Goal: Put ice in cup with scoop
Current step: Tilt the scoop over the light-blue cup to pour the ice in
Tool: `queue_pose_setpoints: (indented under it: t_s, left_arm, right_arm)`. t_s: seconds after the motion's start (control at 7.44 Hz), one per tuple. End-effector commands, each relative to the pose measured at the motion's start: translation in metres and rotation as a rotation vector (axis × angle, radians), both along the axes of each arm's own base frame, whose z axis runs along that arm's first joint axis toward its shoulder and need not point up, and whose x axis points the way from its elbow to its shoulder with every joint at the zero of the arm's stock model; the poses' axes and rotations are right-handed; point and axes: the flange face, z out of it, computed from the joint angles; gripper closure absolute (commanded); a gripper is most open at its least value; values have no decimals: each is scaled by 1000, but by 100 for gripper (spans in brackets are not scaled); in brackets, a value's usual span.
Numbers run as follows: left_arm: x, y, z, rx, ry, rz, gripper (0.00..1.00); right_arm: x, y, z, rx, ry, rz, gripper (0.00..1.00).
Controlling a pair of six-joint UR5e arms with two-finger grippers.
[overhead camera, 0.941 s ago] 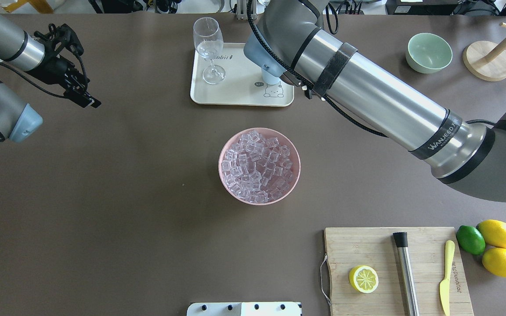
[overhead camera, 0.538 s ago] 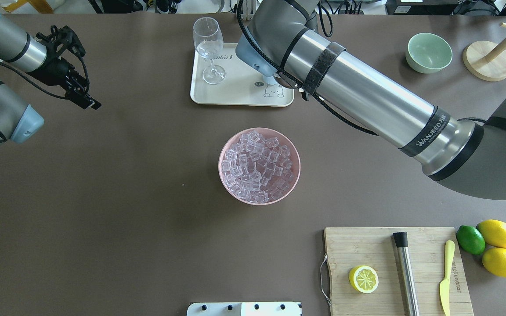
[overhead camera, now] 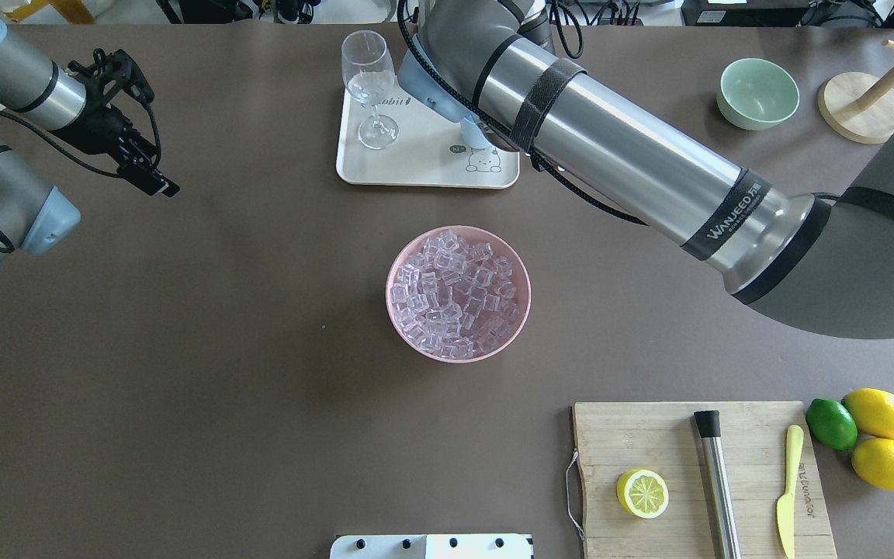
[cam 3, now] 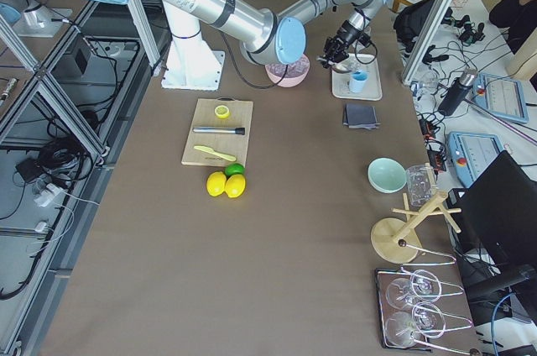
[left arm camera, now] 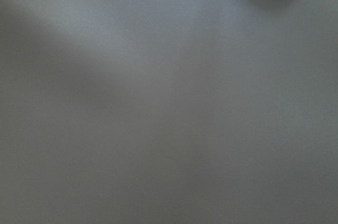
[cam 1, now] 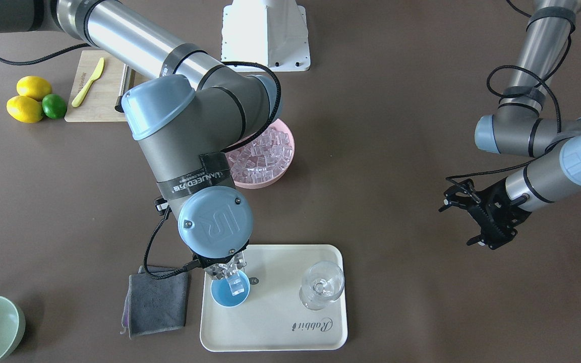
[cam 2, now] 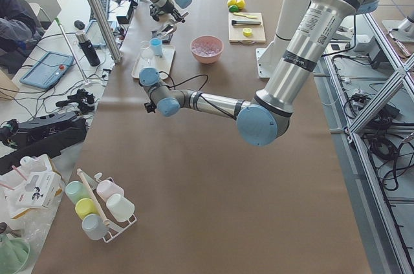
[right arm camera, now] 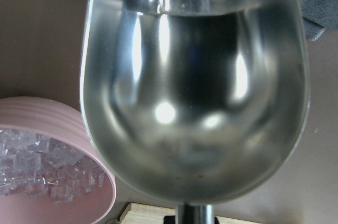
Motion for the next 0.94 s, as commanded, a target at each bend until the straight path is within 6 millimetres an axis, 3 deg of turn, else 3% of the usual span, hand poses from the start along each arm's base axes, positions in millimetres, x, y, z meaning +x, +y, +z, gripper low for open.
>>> queue_pose_setpoints:
  t_s: [0.0, 0.4, 0.54, 0.81]
  left_arm:
    - [1, 0, 2, -8, -6, 0, 2]
    - [-2, -2, 5, -36, -22, -5, 2]
    - [-13, -7, 10, -84, -49, -22, 2]
    - [-70, -30, 29, -218, -113, -109, 2]
  right_arm:
    - [0, -1, 0, 1, 5, -1, 100]
    - [1, -1, 0, 4, 4, -1, 100]
    - [3, 1, 0, 11, -1, 0, 100]
    - [27, 14, 12, 44, -29, 25, 100]
